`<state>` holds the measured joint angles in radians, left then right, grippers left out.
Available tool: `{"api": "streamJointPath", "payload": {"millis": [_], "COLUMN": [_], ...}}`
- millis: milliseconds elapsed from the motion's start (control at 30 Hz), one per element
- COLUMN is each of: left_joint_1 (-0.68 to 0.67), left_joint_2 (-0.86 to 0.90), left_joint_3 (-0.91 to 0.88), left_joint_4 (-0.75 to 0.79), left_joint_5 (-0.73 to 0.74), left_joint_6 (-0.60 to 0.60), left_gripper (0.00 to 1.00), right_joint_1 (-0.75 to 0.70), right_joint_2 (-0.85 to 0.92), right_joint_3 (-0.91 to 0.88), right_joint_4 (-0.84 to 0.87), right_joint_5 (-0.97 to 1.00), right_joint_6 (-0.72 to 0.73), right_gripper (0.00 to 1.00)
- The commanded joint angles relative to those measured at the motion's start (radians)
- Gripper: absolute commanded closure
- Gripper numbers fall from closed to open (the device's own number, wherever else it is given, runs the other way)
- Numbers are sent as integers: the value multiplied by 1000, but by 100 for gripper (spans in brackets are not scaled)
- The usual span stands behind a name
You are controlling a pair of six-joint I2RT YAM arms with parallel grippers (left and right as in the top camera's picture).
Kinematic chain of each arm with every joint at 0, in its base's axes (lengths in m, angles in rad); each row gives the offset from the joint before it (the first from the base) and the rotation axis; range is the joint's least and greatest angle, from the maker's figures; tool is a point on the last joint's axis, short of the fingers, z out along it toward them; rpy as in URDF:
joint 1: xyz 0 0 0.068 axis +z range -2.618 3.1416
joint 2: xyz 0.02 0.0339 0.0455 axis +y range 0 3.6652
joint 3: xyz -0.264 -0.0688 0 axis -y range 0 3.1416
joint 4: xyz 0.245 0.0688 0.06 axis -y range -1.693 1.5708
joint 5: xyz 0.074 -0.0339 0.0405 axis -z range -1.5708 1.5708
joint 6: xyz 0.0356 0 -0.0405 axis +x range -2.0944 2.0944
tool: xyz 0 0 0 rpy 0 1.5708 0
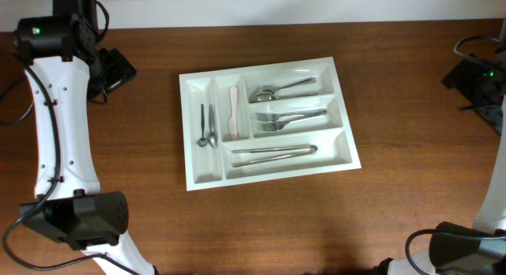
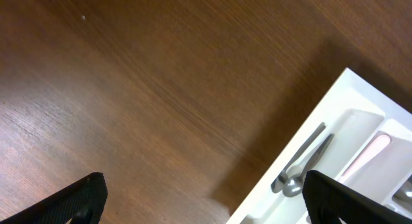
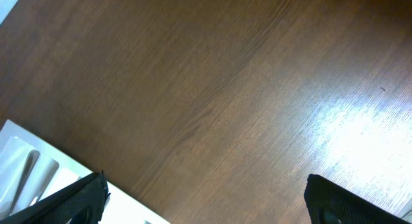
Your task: Pack container
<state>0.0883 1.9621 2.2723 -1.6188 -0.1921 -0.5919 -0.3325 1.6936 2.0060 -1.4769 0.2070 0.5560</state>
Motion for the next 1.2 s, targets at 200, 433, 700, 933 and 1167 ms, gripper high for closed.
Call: {"api": "streamJointPath", "payload": {"millis": [200, 433, 700, 933, 1167], "left_joint_1": [0, 0, 0, 0, 0], "left_joint_2": [-8, -8, -8, -8, -8], "left_joint_3": [6, 6, 6, 6, 6], "left_joint_4": [2, 2, 2, 2, 2], "left_joint_5": [-7, -7, -7, -7, -7], "left_joint_6": [-25, -25, -25, -25, -25], "left_gripper": [1, 1, 1, 1, 1], "right_joint_1": [-2, -2, -2, -2, 33], "right_joint_2": [2, 2, 2, -11, 5], "right_joint_3": [4, 4, 4, 4, 258], "right_joint_4": [0, 0, 0, 0, 0], "right_joint_5": [3, 3, 2, 3, 3], "right_joint_6": [-2, -2, -2, -2, -2], "right_gripper": [1, 1, 1, 1, 1]}}
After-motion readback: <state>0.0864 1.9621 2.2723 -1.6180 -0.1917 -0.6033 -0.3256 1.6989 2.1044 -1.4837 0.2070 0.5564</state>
